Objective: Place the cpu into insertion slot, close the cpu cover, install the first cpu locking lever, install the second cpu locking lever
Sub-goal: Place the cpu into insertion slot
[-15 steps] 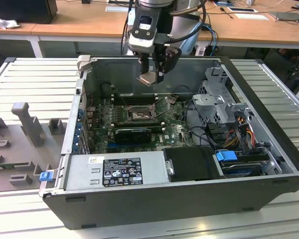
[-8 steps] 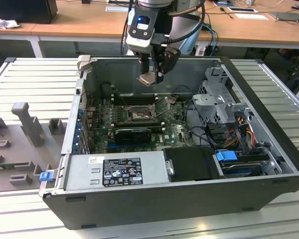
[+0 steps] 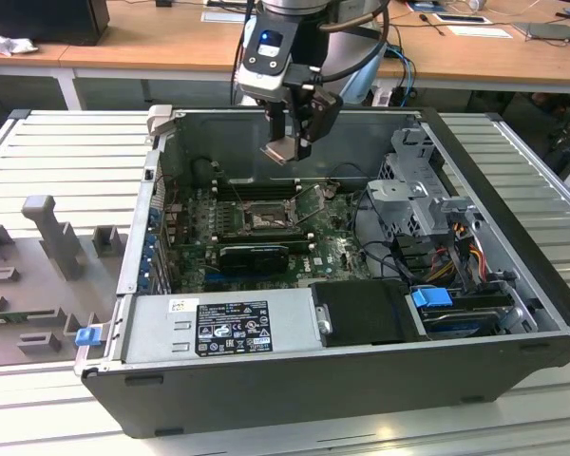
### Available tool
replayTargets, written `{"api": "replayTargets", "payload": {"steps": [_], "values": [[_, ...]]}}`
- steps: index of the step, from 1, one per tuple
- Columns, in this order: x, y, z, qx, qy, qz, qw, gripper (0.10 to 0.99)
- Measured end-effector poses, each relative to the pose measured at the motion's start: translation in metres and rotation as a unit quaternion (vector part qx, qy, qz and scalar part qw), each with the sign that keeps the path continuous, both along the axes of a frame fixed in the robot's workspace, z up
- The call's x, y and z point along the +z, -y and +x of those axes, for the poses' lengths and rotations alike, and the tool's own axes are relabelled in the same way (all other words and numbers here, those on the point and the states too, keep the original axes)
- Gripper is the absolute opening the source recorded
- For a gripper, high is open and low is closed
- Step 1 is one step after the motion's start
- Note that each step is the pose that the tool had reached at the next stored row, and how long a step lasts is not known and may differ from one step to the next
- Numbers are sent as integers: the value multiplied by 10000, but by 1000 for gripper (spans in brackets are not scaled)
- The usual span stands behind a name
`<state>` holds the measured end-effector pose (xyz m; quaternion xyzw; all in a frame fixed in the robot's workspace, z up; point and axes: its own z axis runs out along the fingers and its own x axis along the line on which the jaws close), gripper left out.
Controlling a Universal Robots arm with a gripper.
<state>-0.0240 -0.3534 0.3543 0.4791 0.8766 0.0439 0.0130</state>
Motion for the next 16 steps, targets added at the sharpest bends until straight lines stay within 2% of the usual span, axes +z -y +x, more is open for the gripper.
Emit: {"api": "replayTargets", "payload": {"steps": [6, 16], "values": [[-5, 0, 0, -264, 0, 0, 9997, 525], [-8, 0, 0, -491, 0, 0, 9988, 525]]}}
